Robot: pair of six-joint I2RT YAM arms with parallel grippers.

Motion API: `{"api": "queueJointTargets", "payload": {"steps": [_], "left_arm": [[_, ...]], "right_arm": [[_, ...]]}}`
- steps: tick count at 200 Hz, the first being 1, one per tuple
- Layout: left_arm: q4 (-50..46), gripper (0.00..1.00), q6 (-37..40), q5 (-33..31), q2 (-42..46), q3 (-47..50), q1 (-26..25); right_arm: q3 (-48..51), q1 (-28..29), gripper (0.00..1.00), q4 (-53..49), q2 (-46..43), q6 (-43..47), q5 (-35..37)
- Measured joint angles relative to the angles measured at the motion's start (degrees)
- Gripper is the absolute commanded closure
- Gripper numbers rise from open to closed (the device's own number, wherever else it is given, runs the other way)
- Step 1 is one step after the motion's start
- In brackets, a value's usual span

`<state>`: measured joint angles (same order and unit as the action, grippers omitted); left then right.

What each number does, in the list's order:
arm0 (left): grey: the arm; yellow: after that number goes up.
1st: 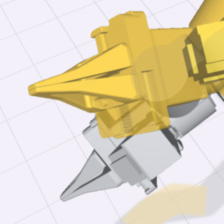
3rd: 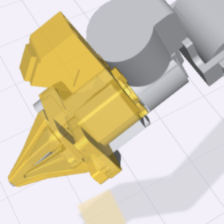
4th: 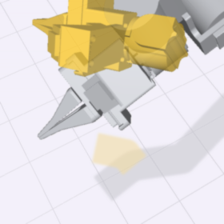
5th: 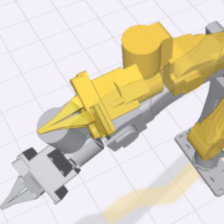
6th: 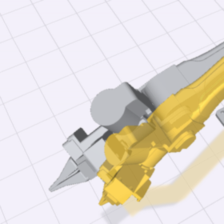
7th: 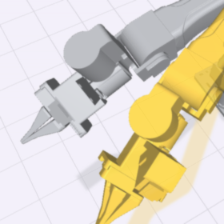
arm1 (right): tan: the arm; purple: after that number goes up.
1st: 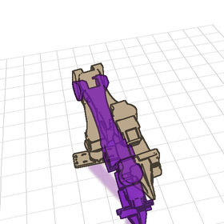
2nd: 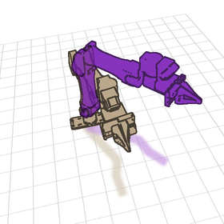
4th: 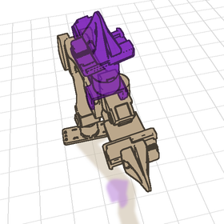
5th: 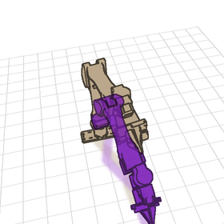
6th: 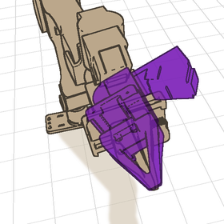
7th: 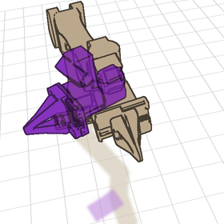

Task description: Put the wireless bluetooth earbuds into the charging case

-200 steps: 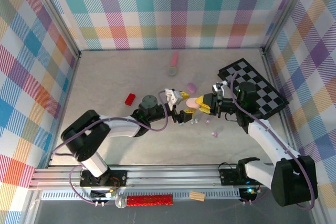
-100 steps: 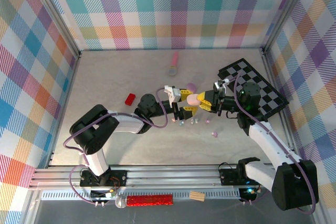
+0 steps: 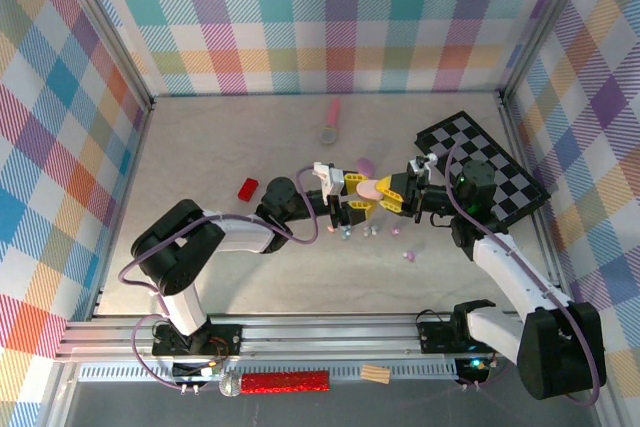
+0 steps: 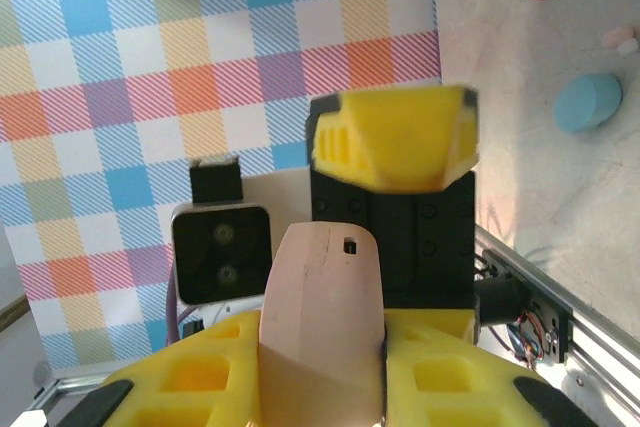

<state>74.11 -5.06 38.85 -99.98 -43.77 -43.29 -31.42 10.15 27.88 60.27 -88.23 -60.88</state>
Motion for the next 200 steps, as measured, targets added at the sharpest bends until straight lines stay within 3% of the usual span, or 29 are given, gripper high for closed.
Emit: {"api": "queueJointTargets", "payload": {"steps": [47, 102, 200], "left_arm": [[0.02, 0.49, -0.07, 0.63, 0.7, -0.37, 0.0], [0.02, 0.44, -0.09, 0.81, 0.74, -0.37, 0.0], [0.07, 0.58, -0.26, 1.25, 0.74, -0.48, 0.0]], "right_arm": [[0.7, -0.11, 0.81, 0.59, 0.0, -0.96, 0.42], [0.74, -0.11, 0.81, 2.99, 0.0, -2.27, 0.39], [1.77, -0.15, 0.81, 4.0, -1.22, -2.62, 1.29]]}}
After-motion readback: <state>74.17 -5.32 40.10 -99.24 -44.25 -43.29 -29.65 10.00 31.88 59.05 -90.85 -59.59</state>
